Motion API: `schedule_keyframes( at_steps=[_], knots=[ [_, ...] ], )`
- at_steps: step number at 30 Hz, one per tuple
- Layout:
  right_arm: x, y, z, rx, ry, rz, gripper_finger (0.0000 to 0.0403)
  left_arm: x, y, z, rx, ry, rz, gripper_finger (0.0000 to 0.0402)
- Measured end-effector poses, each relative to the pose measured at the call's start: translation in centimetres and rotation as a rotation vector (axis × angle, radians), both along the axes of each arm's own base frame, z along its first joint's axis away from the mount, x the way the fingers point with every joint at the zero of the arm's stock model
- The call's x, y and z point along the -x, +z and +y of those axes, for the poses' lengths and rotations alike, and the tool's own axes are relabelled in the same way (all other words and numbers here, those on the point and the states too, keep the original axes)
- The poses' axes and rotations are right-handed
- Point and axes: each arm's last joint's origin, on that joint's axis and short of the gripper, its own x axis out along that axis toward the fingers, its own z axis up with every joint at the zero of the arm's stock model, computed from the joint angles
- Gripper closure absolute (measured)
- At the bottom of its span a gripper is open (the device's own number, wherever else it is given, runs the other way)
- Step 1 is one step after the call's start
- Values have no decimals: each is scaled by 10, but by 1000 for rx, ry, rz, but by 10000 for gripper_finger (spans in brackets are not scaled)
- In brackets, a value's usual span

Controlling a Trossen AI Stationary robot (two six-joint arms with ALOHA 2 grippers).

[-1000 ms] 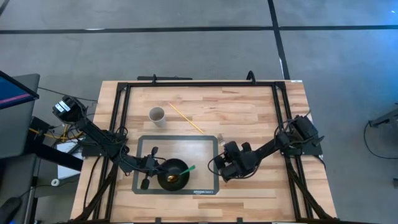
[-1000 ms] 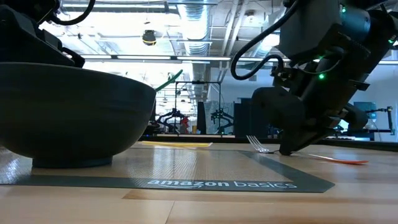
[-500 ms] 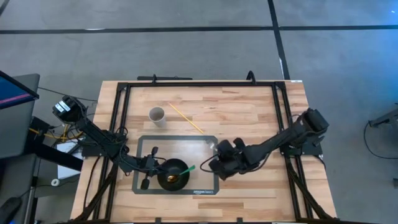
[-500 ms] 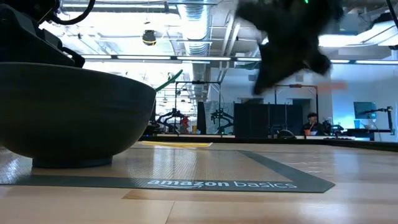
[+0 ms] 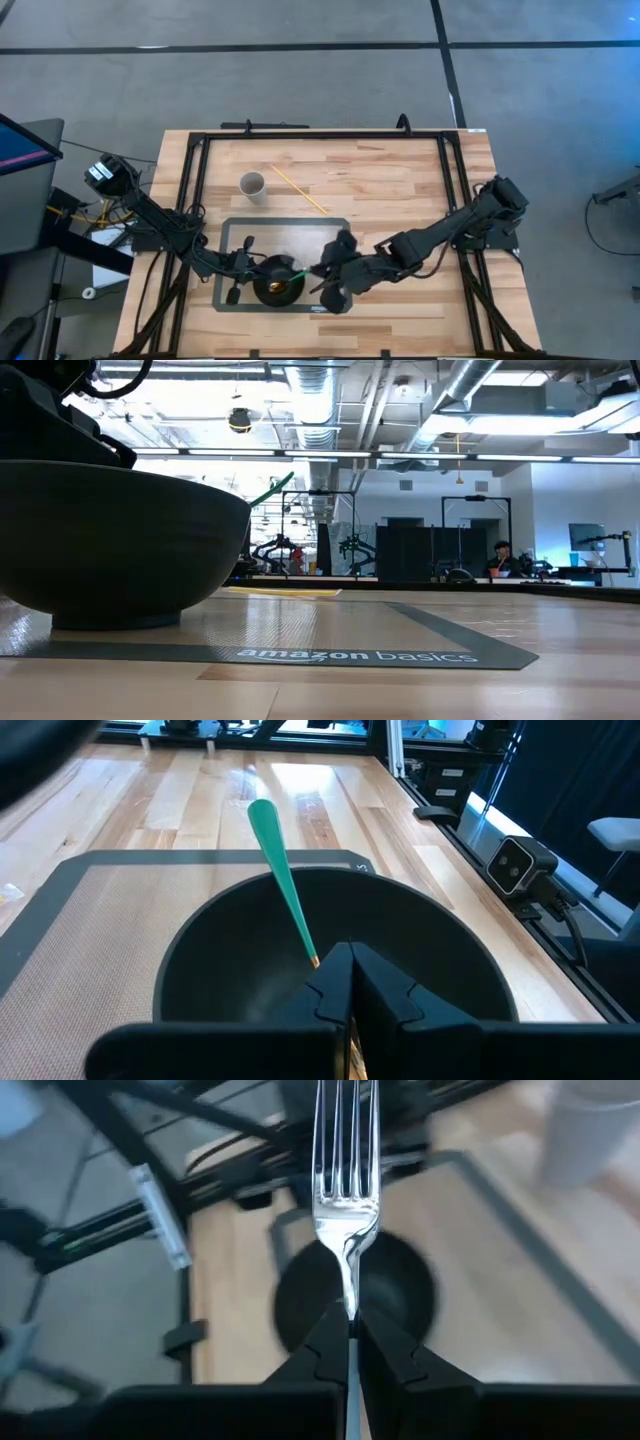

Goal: Pick & Place Utensil
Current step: Put the orange fork into the black bowl on the mat

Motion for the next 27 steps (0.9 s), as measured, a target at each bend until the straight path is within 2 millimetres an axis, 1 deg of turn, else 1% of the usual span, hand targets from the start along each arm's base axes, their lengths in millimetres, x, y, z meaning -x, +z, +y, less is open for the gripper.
schedule_keyframes(
  at_steps=[2, 6, 8, 12, 16, 19, 22, 24, 27],
  knots=[
    [-10, -3, 3, -33, 36, 1, 402, 0, 0, 0, 1, -1, -1, 396],
    [-34, -25, 4, -76, 95, 80, 403, 0, 1, 0, 5, 0, -6, 396],
    [-46, -32, 3, -134, 117, 109, 403, 0, 1, 0, 6, 0, -7, 396],
    [-66, -43, -7, -228, 138, 206, 403, 0, 1, 0, 6, 0, -6, 396],
    [-82, -63, -19, -262, 144, 331, 403, 0, 1, 0, 6, 1, -6, 396],
    [-95, -71, -24, -335, 175, 352, 403, 0, 1, 0, 5, -3, -5, 396],
    [-102, -80, -25, -389, 209, 388, 402, 1, -2, -1, 2, -38, 20, 396],
    [-103, -87, -23, -399, 221, 424, 402, 2, -2, -2, 9, -71, 30, 396],
    [-103, -90, -21, -408, 232, 455, 402, 2, -3, -2, 9, -81, 36, 396]
  ],
)
